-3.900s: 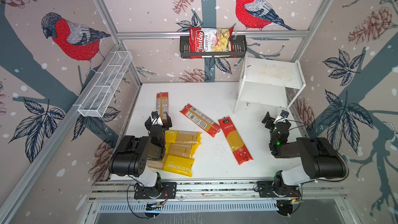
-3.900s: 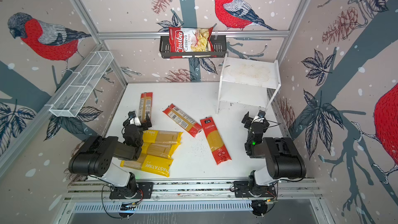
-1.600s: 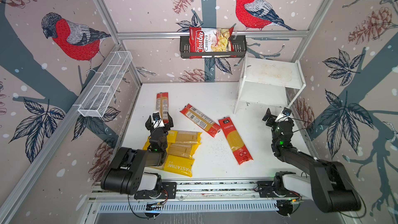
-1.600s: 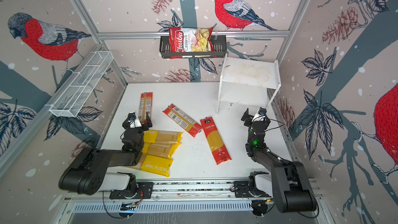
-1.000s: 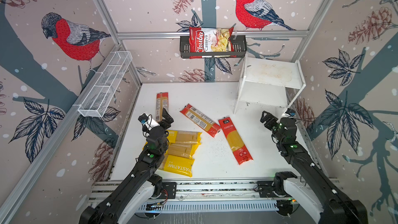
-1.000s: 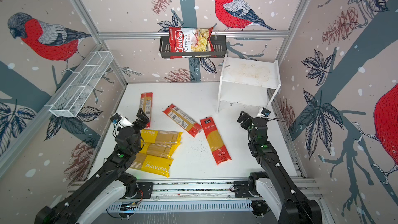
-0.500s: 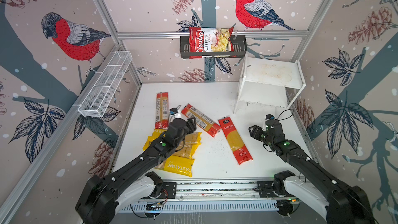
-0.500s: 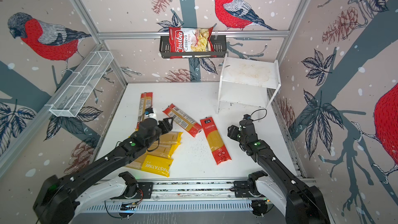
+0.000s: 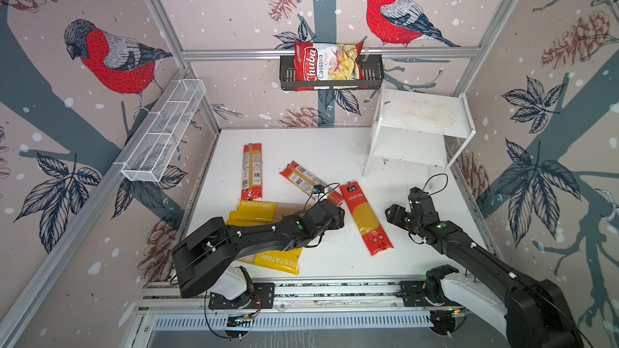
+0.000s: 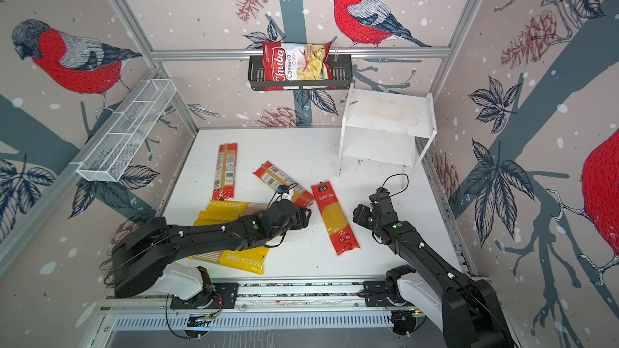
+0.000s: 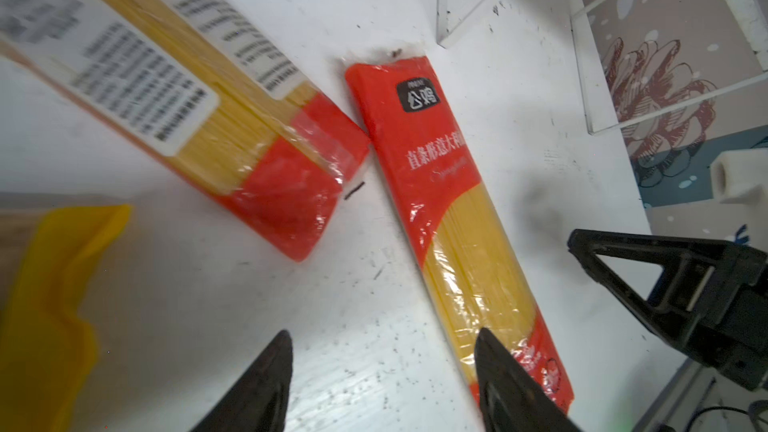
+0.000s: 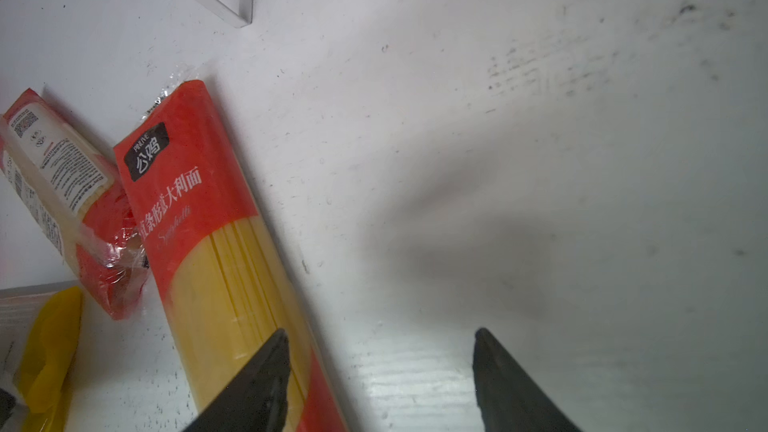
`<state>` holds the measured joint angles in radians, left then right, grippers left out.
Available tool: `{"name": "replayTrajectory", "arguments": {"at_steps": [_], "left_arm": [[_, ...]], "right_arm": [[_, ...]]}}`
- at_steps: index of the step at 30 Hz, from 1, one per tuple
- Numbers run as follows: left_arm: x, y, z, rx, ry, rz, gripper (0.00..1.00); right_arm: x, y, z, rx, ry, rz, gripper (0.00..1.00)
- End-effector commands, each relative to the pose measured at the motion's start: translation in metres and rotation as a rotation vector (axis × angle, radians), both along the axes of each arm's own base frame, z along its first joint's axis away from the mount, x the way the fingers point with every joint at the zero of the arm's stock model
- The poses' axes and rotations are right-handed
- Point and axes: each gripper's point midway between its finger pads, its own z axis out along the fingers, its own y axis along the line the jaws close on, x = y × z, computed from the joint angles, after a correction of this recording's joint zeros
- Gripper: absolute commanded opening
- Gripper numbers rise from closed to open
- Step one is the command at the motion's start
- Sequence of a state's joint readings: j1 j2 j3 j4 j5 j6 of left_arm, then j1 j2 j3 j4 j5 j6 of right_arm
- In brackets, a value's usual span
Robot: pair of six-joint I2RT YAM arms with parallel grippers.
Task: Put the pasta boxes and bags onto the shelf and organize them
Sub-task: 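Move both grippers toward the red spaghetti pack lying mid-table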
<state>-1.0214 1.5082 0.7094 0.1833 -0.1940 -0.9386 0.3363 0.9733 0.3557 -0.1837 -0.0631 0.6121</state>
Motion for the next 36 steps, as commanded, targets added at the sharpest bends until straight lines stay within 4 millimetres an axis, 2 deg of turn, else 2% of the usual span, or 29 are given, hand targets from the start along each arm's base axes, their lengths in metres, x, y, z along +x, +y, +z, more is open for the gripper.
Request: {"name": "replayTrajectory", "arguments": {"at_steps": [1,5,11,15,18,21,23,26,32,36], "left_arm": [[-0.008,-0.025,0.003,-0.097,0.036,-0.058,0.67],[-0.014,-0.036,-0.002,-0.150,0.067,-0.083,0.64],[-0.012,-0.033,-0.010,-0.190,0.097,-0.054,0.61],[-0.005,-0.025,-0.017,-0.184,0.117,-0.035,0.58],[0.002,-0.017,-0.017,-0.170,0.117,-0.024,0.57],[0.009,0.001,-0.023,-0.139,0.128,0.008,0.53],[0.012,0.011,-0.023,-0.122,0.127,0.026,0.51],[0.011,0.012,-0.022,-0.115,0.125,0.005,0.50],[-0.001,-0.010,-0.022,-0.200,0.160,-0.072,0.48],[-0.004,-0.025,-0.028,-0.205,0.171,-0.106,0.48]], "right_arm": [[-0.001,0.015,0.002,0.110,0.004,0.021,0.69],[-0.008,0.032,-0.002,0.205,0.028,0.049,0.63],[-0.017,0.050,-0.005,0.252,0.040,0.077,0.60],[-0.024,0.066,-0.008,0.268,0.052,0.107,0.58],[-0.030,0.086,-0.006,0.300,0.063,0.152,0.56],[-0.039,0.113,0.002,0.341,0.074,0.226,0.56],[-0.046,0.123,0.005,0.382,0.091,0.261,0.57],[-0.045,0.115,0.006,0.372,0.081,0.248,0.58],[-0.026,0.074,0.002,0.374,0.052,0.122,0.57],[-0.016,0.071,0.002,0.380,0.034,0.100,0.55]]}}
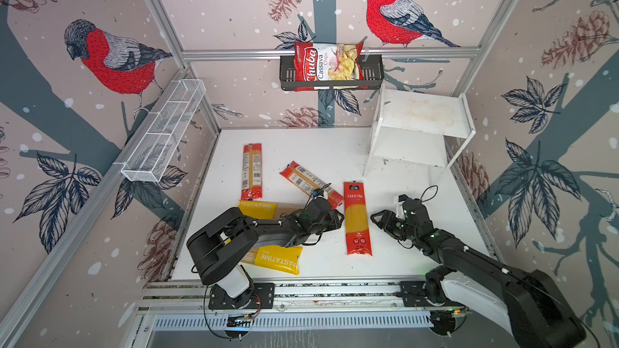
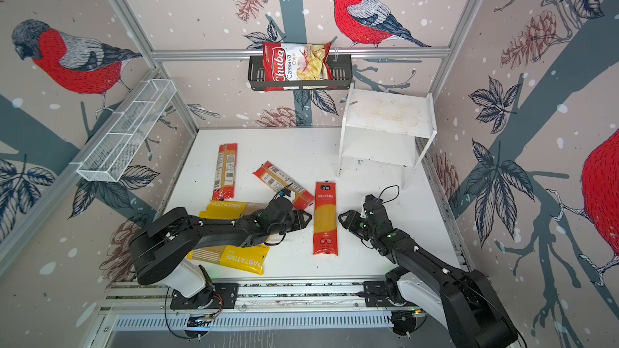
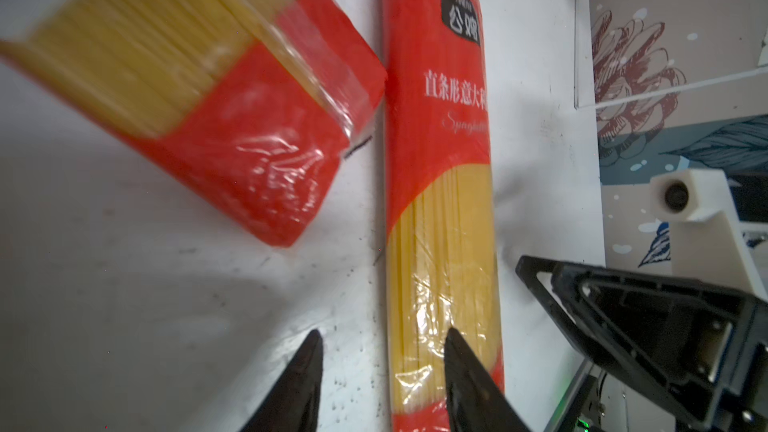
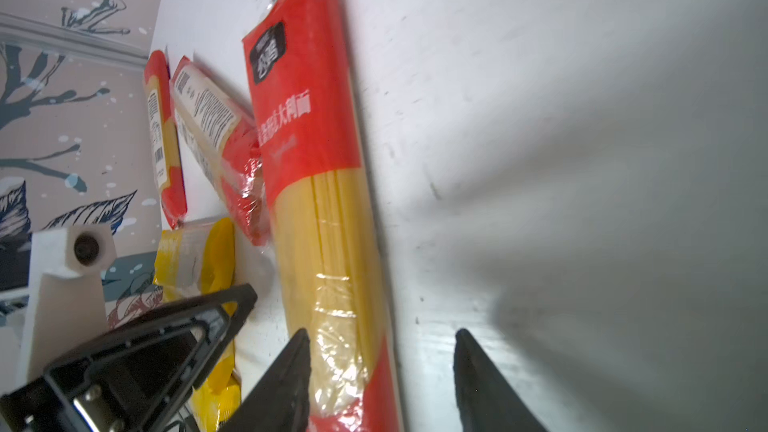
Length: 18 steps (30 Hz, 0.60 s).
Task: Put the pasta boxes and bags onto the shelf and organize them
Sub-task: 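Move both grippers toward the red spaghetti pack lying mid-table, then close both grippers on the red spaghetti pack from opposite sides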
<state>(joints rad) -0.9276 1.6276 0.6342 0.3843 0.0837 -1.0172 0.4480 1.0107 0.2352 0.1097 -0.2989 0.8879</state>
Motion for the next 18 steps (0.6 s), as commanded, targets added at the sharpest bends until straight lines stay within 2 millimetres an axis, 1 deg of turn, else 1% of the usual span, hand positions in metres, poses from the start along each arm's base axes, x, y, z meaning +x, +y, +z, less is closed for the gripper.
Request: {"name": "replayTrajectory", "arguments": {"at_steps": [1,3,7,12,15,18], "left_arm": [[0.001,-0.021,0.011,-0.072,-0.020,-0.040,0.47],[0.000,-0.026,0.007,-0.072,-0.013,-0.052,0.47],[0.001,-0.030,0.000,-0.073,-0.008,-0.056,0.46],[0.002,-0.035,-0.008,-0.074,0.001,-0.069,0.44],[0.001,-0.036,-0.011,-0.088,0.010,-0.070,0.38],[0.000,-0.036,-0.014,-0.096,0.016,-0.071,0.32]], "right_arm": [[0.005,0.005,0.004,0.022,-0.026,0.023,0.54],[0.008,0.007,0.000,0.024,-0.017,0.021,0.54],[0.012,0.013,-0.006,0.021,-0.011,0.028,0.52],[0.013,0.032,-0.010,0.028,-0.013,0.072,0.51],[0.010,0.042,-0.018,0.034,0.000,0.095,0.49],[0.009,0.050,-0.017,0.065,-0.007,0.114,0.47]]}}
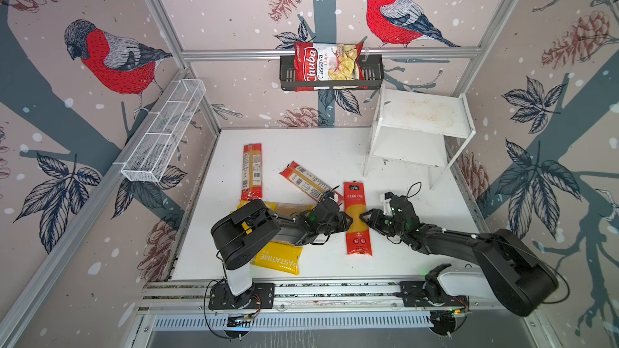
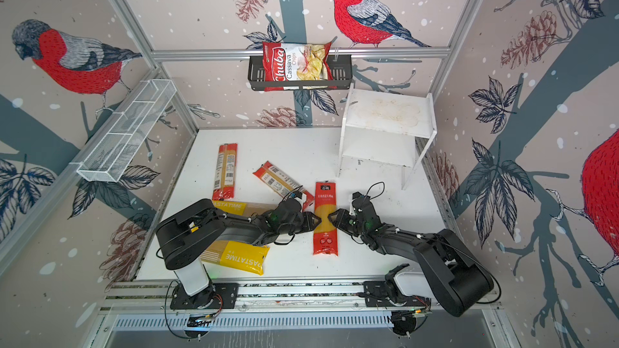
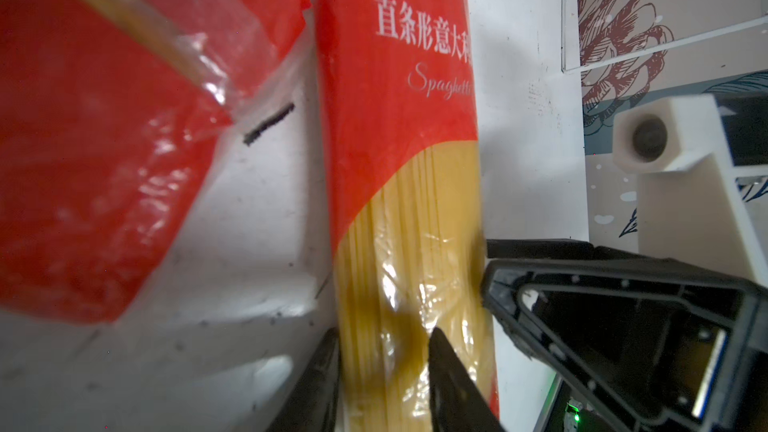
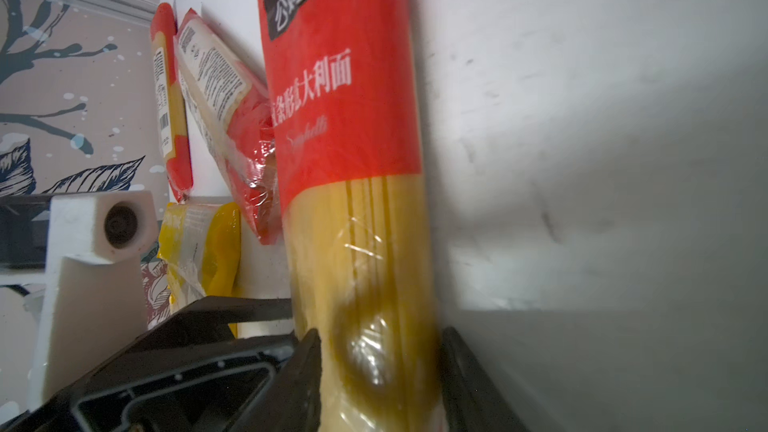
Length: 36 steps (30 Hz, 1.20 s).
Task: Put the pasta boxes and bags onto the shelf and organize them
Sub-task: 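Close both grippers on the red spaghetti pack from opposite sides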
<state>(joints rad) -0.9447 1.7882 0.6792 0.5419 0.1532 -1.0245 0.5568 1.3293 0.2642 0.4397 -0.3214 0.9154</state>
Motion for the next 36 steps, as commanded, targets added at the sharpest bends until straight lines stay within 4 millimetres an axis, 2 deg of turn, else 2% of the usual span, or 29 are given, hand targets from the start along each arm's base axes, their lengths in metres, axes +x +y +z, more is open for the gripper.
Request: {"name": "replayTrajectory", "arguments": {"at_steps": [1,4,8,13,20,28,32,36], "left_arm": [[-0.001,-0.004,0.001,-0.034,0.004,-0.006,0.30],[-0.004,-0.005,0.000,-0.040,0.011,-0.018,0.25],[-0.004,-0.002,-0.001,-0.043,0.014,-0.016,0.21],[-0.002,0.006,0.004,-0.061,0.015,0.005,0.20],[0.001,0.023,0.020,-0.078,0.002,0.032,0.21],[0.015,0.044,0.064,-0.119,-0.085,0.063,0.27],[0.025,0.056,0.093,-0.189,-0.136,0.083,0.36],[0.033,0.065,0.127,-0.262,-0.210,0.090,0.50]], "right_arm": [[-0.002,0.007,0.000,0.026,-0.003,0.014,0.47],[-0.001,0.014,0.006,0.052,-0.024,0.036,0.43],[-0.001,0.017,0.011,0.067,-0.043,0.049,0.32],[0.000,0.020,0.019,0.091,-0.070,0.060,0.17],[-0.001,0.023,0.034,0.115,-0.106,0.073,0.08],[-0.005,0.029,0.070,0.146,-0.206,0.114,0.04],[-0.005,0.032,0.092,0.172,-0.262,0.128,0.03],[-0.003,0.038,0.125,0.211,-0.336,0.141,0.02]]}}
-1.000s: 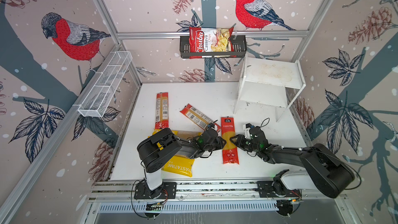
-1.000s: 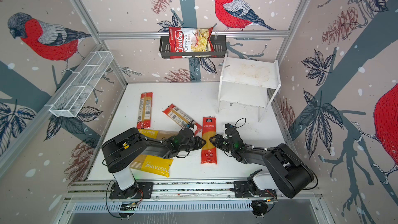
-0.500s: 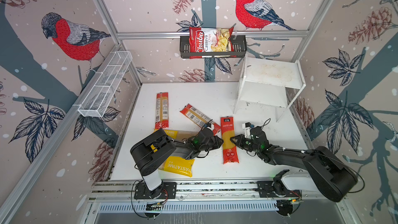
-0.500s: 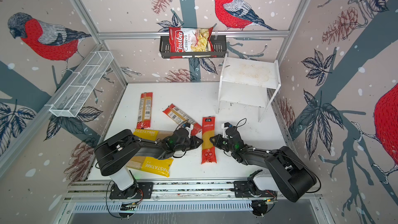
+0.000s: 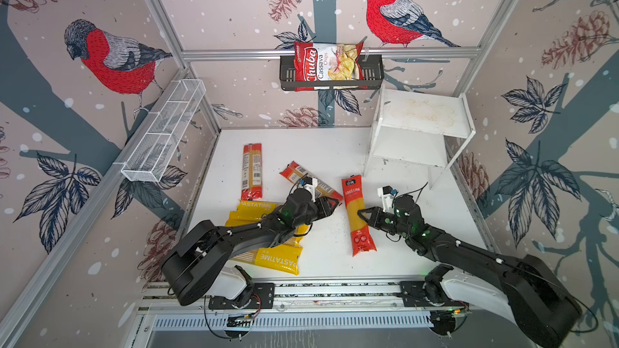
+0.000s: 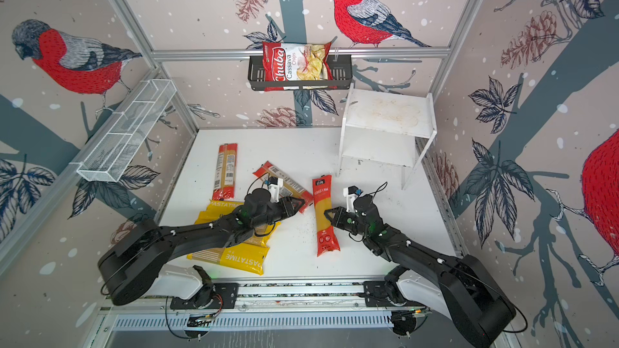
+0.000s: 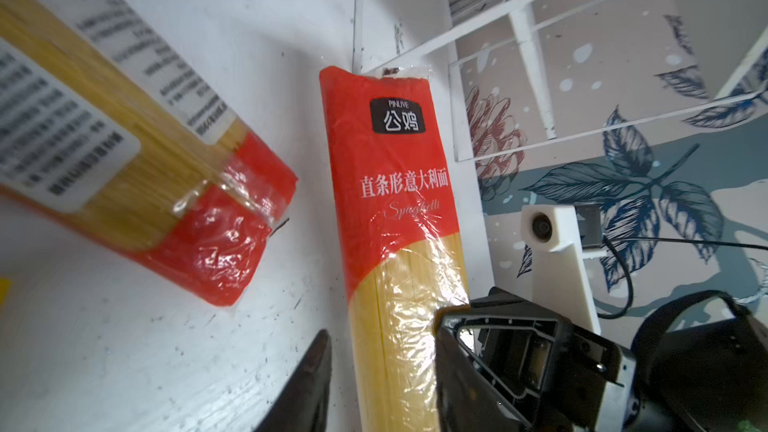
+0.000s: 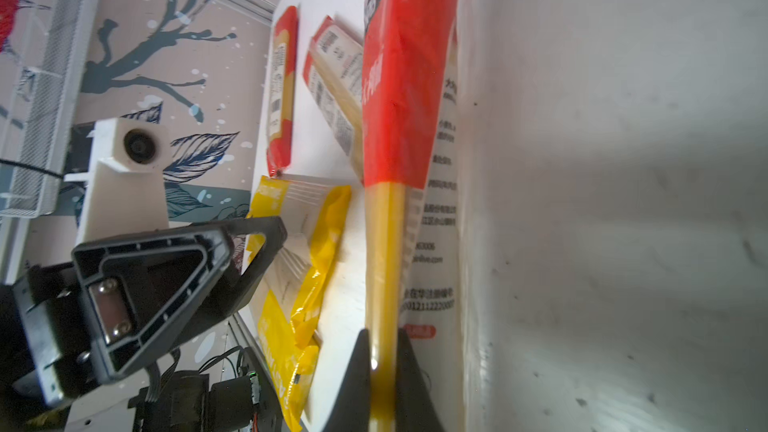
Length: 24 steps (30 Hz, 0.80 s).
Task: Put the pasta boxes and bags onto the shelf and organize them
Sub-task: 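Close both grippers on the red spaghetti pack from opposite sides, then lift the pack upright with both grippers, left gripper holding its top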
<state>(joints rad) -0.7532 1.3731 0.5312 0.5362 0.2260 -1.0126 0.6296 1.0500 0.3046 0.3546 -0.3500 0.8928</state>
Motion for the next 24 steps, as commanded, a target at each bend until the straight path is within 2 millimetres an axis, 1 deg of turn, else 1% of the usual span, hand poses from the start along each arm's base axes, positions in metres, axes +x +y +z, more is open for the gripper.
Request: {"name": "replayTrajectory", "arguments": {"at_steps": [1,7,10,12,16,19,21,24], "left_arm": [[0.002,0.001,0.028,-0.054,-0.086,-0.028,0.53],[0.011,-0.002,0.064,-0.091,-0.188,-0.044,0.68],[0.013,-0.010,0.080,-0.121,-0.229,-0.074,0.76],[0.013,-0.015,0.089,-0.148,-0.251,-0.099,0.78],[0.012,-0.025,0.108,-0.217,-0.291,-0.142,0.80],[0.012,-0.030,0.120,-0.254,-0.315,-0.169,0.79],[0.011,-0.034,0.125,-0.277,-0.329,-0.187,0.77],[0.010,-0.037,0.130,-0.296,-0.339,-0.206,0.70]], "right_arm": [[0.007,0.013,0.051,0.092,-0.150,0.036,0.01],[0.014,0.023,0.103,0.159,-0.247,0.048,0.00],[0.015,0.028,0.127,0.186,-0.295,0.063,0.00],[0.014,0.032,0.141,0.207,-0.323,0.078,0.00],[0.005,0.039,0.165,0.256,-0.378,0.124,0.00],[-0.002,0.042,0.174,0.278,-0.402,0.156,0.00],[-0.005,0.043,0.176,0.283,-0.405,0.166,0.00],[-0.007,0.043,0.176,0.287,-0.407,0.170,0.00]]}}
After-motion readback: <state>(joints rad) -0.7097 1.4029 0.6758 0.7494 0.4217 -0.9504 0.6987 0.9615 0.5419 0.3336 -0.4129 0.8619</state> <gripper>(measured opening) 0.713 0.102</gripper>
